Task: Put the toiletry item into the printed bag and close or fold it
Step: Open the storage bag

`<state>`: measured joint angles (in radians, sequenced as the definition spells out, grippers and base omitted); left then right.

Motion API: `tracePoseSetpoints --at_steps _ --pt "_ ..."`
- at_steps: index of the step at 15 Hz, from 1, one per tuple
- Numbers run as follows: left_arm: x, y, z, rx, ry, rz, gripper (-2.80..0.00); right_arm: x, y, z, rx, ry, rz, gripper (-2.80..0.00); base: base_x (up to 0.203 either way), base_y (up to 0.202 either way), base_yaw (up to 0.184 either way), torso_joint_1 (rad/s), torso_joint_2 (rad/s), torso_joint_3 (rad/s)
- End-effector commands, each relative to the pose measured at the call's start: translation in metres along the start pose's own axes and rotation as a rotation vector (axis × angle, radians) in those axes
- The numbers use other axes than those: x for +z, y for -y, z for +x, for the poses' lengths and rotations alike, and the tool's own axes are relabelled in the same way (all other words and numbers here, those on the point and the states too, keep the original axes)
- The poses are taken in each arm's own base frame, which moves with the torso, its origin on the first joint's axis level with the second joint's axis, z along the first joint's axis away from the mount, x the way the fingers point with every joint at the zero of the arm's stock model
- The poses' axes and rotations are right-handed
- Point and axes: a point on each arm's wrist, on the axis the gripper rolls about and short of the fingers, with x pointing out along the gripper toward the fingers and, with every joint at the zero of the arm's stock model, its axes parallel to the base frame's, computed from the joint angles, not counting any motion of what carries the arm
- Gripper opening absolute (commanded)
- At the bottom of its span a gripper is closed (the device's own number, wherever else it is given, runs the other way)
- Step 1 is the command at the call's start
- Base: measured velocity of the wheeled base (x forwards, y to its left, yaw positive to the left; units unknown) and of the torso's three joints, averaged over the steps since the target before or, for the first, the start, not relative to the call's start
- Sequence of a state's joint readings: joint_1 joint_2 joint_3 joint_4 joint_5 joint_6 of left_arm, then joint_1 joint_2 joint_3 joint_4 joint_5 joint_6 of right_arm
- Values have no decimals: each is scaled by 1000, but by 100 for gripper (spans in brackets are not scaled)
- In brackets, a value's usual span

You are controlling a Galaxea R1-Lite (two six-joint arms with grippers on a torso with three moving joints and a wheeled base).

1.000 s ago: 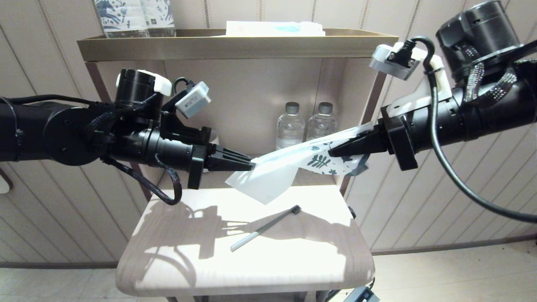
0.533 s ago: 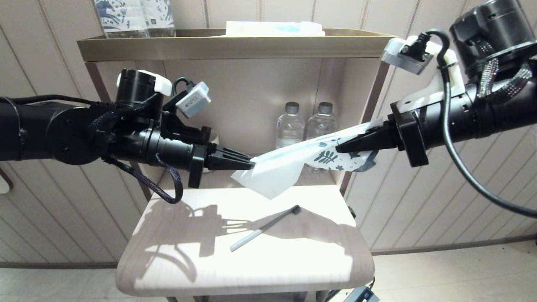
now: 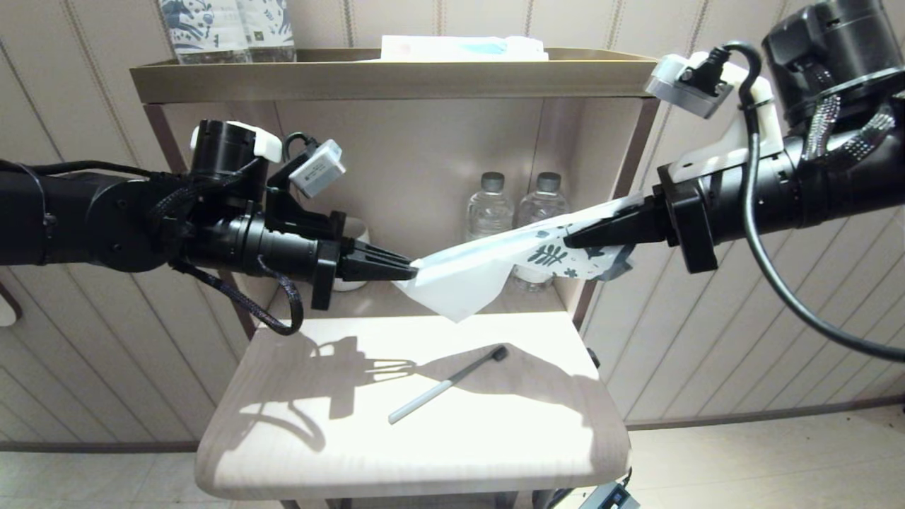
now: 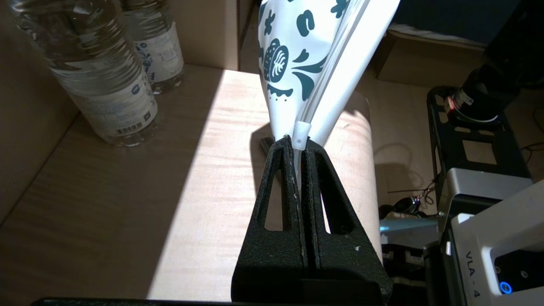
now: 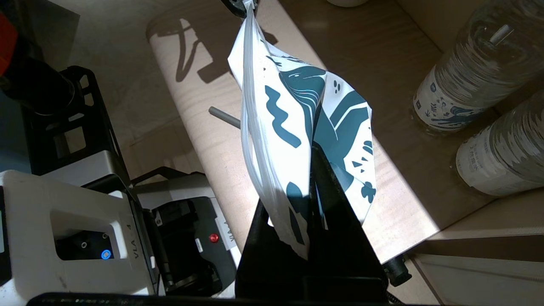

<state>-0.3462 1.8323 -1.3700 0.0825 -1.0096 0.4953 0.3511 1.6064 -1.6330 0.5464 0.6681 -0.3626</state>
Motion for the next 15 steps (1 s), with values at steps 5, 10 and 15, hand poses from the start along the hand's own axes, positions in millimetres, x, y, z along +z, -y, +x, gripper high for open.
tracePoseSetpoints --at_steps 5,10,15 --pt "-1 -2 1 -5 1 -2 -280 -4 0 3 10 -12 8 -280 0 0 0 0 0 0" --pt "1 -2 0 -3 4 3 -280 -6 0 4 14 -19 14 -280 0 0 0 0 0 0" --pt "-4 -3 2 -8 -3 -9 -280 -11 -1 8 26 -36 25 -280 0 0 0 0 0 0"
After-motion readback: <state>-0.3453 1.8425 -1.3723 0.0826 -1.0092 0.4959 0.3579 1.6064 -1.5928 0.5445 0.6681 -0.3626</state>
